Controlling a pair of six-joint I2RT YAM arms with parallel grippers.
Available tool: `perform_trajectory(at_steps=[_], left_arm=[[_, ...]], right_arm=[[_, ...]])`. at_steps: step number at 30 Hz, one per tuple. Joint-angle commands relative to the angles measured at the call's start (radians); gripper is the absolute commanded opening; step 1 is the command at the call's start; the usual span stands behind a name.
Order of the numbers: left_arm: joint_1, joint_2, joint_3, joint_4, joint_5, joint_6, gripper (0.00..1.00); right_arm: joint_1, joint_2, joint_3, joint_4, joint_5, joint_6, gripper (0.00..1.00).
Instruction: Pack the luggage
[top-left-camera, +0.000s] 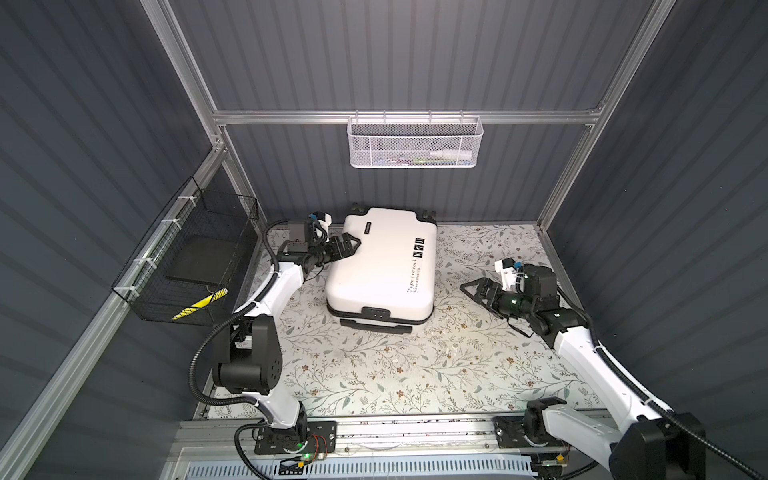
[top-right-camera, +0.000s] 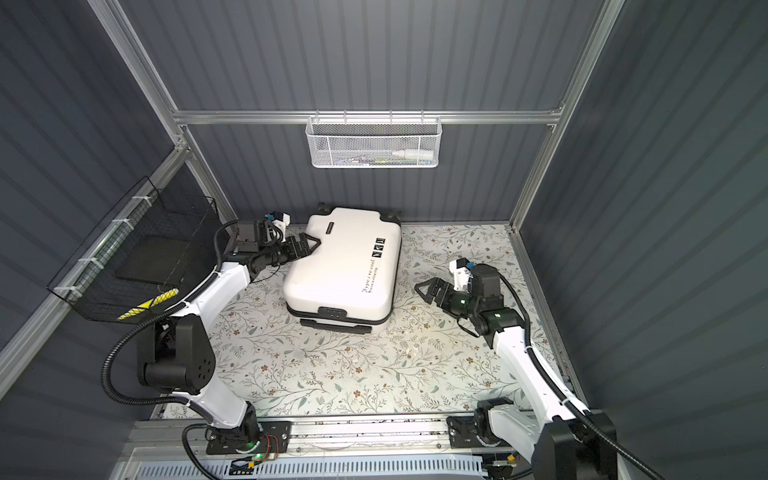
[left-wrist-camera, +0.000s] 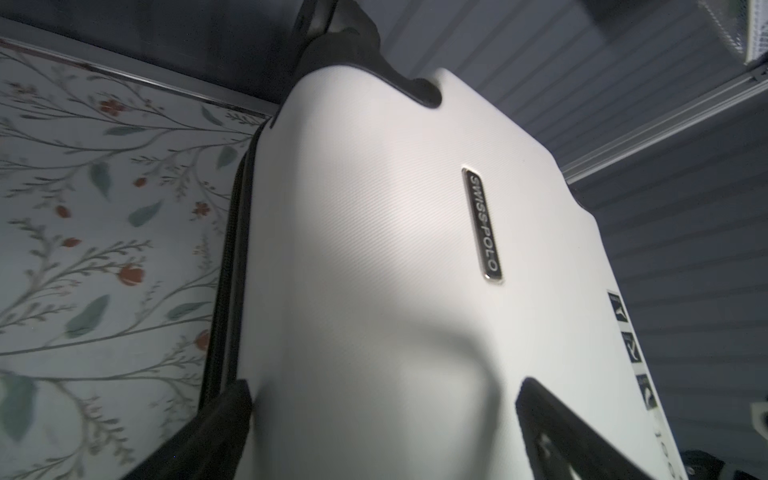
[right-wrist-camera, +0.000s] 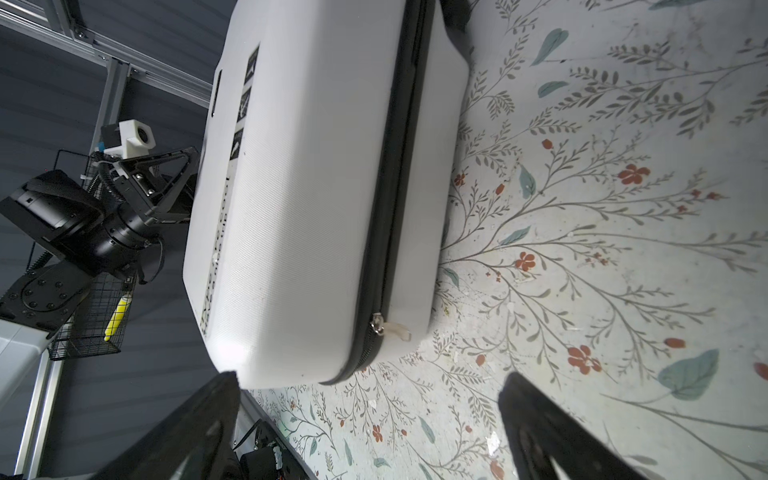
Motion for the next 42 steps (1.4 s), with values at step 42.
perform_trajectory(at_steps=[42], left_arm=[[-0.071,-0.56,-0.406,-0.088,-0.011,-0.083,1.0]], right_arm=[[0.151,-0.272,-0.261,0.002,0.118,0.046,0.99]])
